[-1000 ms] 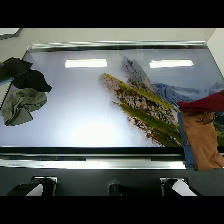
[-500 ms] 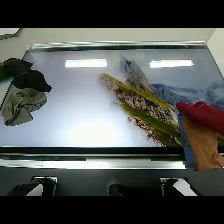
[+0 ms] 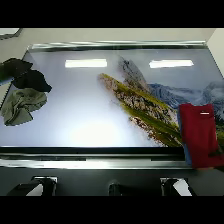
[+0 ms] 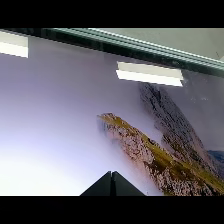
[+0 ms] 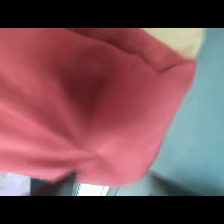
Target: Fold the shirts.
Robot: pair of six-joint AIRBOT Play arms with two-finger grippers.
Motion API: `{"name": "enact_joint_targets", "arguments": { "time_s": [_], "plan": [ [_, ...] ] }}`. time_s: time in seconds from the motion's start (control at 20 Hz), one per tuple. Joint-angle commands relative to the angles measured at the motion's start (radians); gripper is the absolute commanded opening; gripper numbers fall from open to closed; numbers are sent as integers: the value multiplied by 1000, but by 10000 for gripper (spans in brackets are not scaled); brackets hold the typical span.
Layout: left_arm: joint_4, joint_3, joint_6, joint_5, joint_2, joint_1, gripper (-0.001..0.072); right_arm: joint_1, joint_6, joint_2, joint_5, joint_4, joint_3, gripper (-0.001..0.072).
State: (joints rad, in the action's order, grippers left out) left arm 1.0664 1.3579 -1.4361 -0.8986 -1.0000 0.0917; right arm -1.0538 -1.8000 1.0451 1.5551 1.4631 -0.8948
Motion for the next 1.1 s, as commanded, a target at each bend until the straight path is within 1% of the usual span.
{"name": "enact_joint_targets", "arguments": {
  "time_s": [0.0,0.05,0.1,0.15,0.2,0.25,0.3,0.35,0.4,0.45,0.5,0.55,0.6,0.65,0.7,0.75,0.8,0.85,0.9,1.05],
  "plan": [
    [0,6,1,2,-1,0,29,0,115,-7,-160,4,-22,622],
    [1,23,14,5,-2,0,29,0,158,-7,-208,-25,-108,624],
    [8,48,52,13,-4,0,28,0,253,-7,-275,-102,-208,623],
    [70,90,59,25,-11,-8,27,13,368,-7,-326,-204,-305,621],
    [200,145,35,23,-30,-28,26,58,442,-7,-389,-272,-403,620],
    [413,206,-48,-3,-59,-67,26,132,448,-7,-457,-283,-476,619],
    [625,259,-132,-60,-96,-113,26,237,445,-7,-516,-281,-528,618],
    [803,298,-179,-144,-140,-161,26,351,430,-7,-555,-280,-547,618],
    [889,306,-188,-217,-175,-196,28,474,399,-4,-569,-272,-546,618],
    [896,301,-189,-299,-214,-218,30,613,330,17,-549,-233,-544,618],
    [855,284,-188,-378,-246,-230,94,736,234,49,-512,-173,-542,618],
    [783,251,-189,-475,-278,-238,331,851,140,97,-444,-115,-541,618],
    [703,202,-200,-568,-303,-238,587,938,108,152,-355,-107,-541,619],
    [618,122,-190,-616,-311,-238,655,996,115,204,-258,-140,-541,619],
    [560,26,-189,-600,-291,-238,656,1039,134,257,-166,-182,-541,620],
    [521,-62,-208,-542,-254,-239,656,1069,142,294,-113,-199,-541,621],
    [511,-142,-245,-462,-209,-239,656,1091,139,320,-82,-192,-541,621],
    [512,-206,-275,-392,-163,-238,656,1101,138,331,-74,-175,-541,621],
    [512,-243,-282,-354,-133,-238,656,1105,135,332,-80,-155,-541,623],
    [511,-249,-282,-342,-122,-238,657,1105,136,331,-87,-142,-542,626]
  ]
}}
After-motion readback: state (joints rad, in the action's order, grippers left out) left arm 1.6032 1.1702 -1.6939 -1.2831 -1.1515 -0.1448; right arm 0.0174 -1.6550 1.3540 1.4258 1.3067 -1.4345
